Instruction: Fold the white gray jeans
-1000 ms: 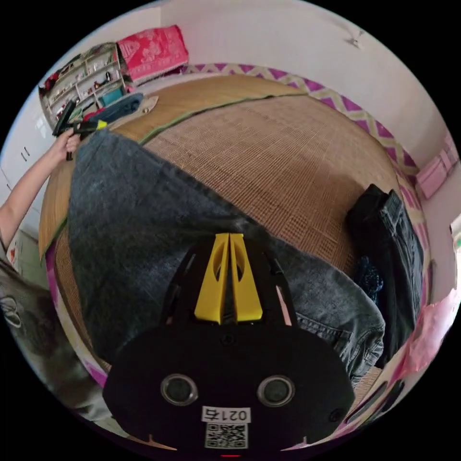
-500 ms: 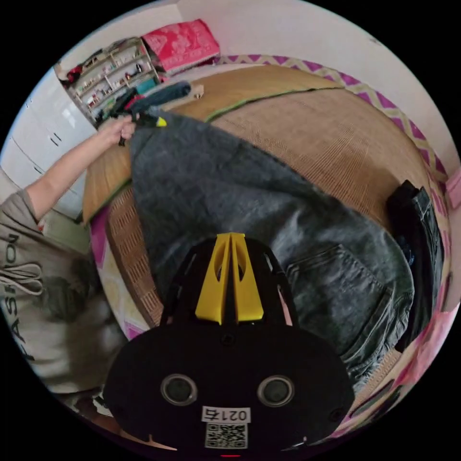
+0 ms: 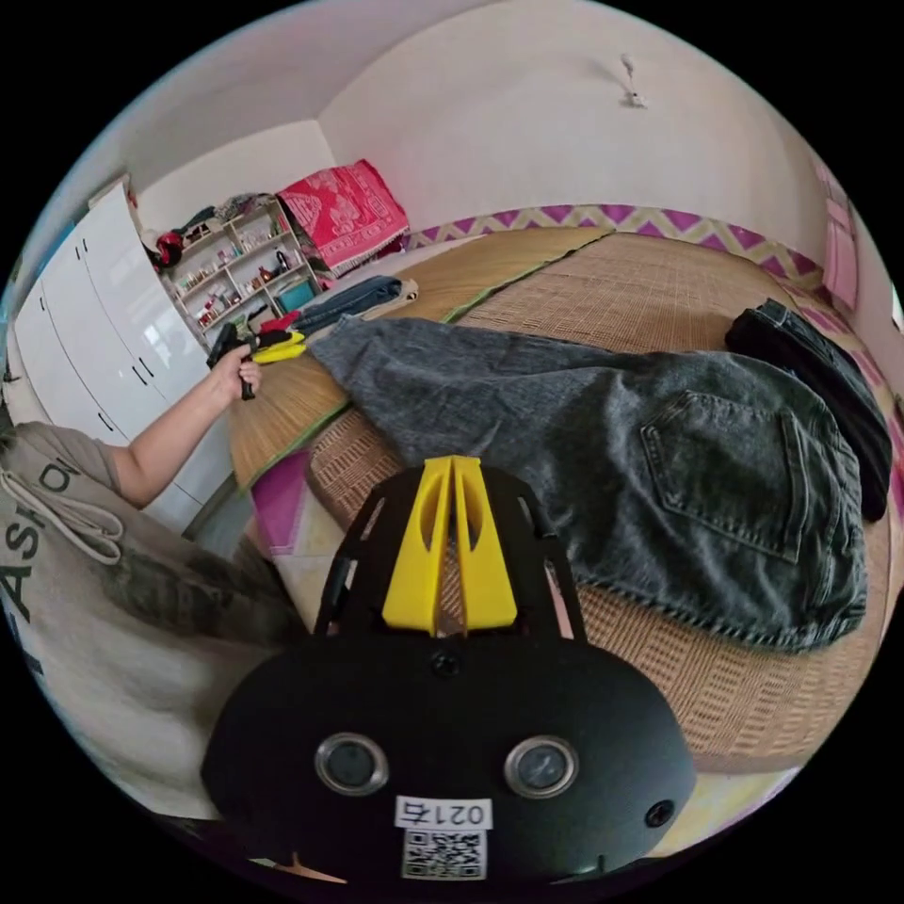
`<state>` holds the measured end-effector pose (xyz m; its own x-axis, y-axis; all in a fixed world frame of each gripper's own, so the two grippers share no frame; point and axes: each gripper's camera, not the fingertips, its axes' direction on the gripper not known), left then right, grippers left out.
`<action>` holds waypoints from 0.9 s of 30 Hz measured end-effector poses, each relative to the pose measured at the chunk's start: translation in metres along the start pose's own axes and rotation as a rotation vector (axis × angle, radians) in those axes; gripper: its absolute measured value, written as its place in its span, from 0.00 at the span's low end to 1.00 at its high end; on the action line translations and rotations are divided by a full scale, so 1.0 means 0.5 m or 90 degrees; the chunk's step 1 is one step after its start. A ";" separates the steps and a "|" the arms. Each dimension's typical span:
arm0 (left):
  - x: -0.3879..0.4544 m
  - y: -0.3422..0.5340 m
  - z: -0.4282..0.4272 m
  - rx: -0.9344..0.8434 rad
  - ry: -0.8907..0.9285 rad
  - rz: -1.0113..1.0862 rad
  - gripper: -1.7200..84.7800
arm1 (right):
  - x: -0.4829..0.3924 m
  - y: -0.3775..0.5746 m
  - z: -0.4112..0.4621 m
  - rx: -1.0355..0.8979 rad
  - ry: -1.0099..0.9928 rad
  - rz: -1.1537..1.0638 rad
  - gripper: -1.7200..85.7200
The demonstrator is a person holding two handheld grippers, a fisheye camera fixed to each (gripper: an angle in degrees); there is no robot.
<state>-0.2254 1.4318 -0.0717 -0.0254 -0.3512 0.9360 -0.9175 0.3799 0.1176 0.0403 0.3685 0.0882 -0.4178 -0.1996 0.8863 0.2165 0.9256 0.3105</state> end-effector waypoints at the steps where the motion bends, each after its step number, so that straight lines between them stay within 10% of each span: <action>1: -0.031 -0.013 -0.018 -0.004 -0.002 -0.035 0.13 | -0.003 0.011 -0.004 0.003 -0.005 0.004 0.01; 21: 0.244 -0.355 -0.032 0.086 0.013 -0.166 0.02 | 0.125 0.205 -0.089 0.062 -0.091 0.122 0.01; 27: 0.854 -0.332 -0.069 0.151 0.042 0.068 0.01 | 0.178 0.271 -0.092 0.064 -0.063 0.123 0.01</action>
<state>-0.0703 1.2482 0.3197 -0.1086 -0.2601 0.9594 -0.9784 0.1986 -0.0569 0.0729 0.4616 0.2249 -0.4629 0.0124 0.8863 0.2141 0.9719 0.0982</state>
